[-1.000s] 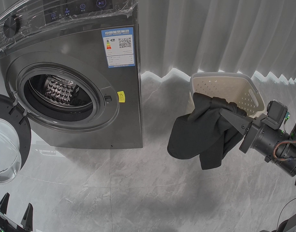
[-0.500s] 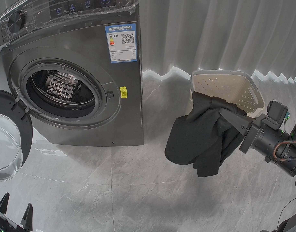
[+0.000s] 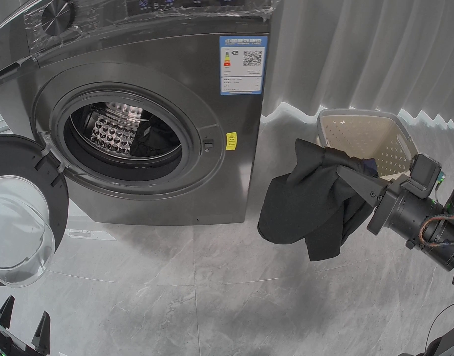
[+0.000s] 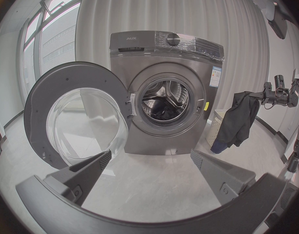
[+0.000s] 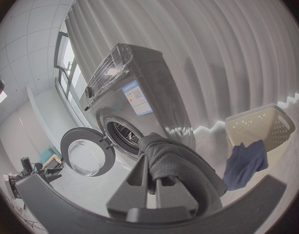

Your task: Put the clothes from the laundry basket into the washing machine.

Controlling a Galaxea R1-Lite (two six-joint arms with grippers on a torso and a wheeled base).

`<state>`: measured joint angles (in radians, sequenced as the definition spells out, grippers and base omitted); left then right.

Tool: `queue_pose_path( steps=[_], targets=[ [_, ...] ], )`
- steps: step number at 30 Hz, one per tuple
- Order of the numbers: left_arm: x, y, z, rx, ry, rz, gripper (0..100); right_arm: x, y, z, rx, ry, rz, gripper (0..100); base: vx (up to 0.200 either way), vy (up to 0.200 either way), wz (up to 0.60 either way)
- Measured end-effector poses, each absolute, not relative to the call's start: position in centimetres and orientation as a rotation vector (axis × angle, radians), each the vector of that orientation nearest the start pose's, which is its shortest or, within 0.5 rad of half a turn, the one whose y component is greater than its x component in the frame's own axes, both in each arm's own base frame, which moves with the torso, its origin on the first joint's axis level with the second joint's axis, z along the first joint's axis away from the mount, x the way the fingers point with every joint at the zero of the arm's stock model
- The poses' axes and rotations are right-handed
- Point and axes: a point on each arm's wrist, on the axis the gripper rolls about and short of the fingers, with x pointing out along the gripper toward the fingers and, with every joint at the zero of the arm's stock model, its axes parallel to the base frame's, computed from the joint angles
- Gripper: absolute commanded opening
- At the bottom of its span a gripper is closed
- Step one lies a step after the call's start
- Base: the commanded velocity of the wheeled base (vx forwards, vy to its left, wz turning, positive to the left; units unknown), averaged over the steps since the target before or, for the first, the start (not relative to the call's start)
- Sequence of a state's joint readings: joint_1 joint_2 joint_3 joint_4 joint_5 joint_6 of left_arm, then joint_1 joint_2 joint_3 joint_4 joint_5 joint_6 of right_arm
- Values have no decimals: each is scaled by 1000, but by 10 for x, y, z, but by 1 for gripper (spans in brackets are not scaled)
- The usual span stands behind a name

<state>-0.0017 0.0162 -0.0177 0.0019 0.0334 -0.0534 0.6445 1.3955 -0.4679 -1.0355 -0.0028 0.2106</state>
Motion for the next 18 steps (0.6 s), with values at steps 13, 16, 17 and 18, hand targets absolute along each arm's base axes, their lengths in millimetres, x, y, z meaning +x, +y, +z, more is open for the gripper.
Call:
queue_pose_path(
  steps=[13, 16, 17, 18],
  targets=[
    [-23, 1, 81, -53, -1, 32, 100, 172, 129, 211, 238, -34, 648, 0, 0, 169, 0],
    [-23, 1, 81, -53, 0, 31, 100, 172, 129, 211, 238, -32, 649, 0, 0, 0, 0],
    [-23, 1, 81, -53, -1, 32, 100, 172, 129, 211, 237, -32, 646, 0, 0, 0, 0],
    [-23, 1, 81, -53, 0, 31, 100, 172, 129, 211, 237, -32, 646, 0, 0, 0, 0]
  ],
)
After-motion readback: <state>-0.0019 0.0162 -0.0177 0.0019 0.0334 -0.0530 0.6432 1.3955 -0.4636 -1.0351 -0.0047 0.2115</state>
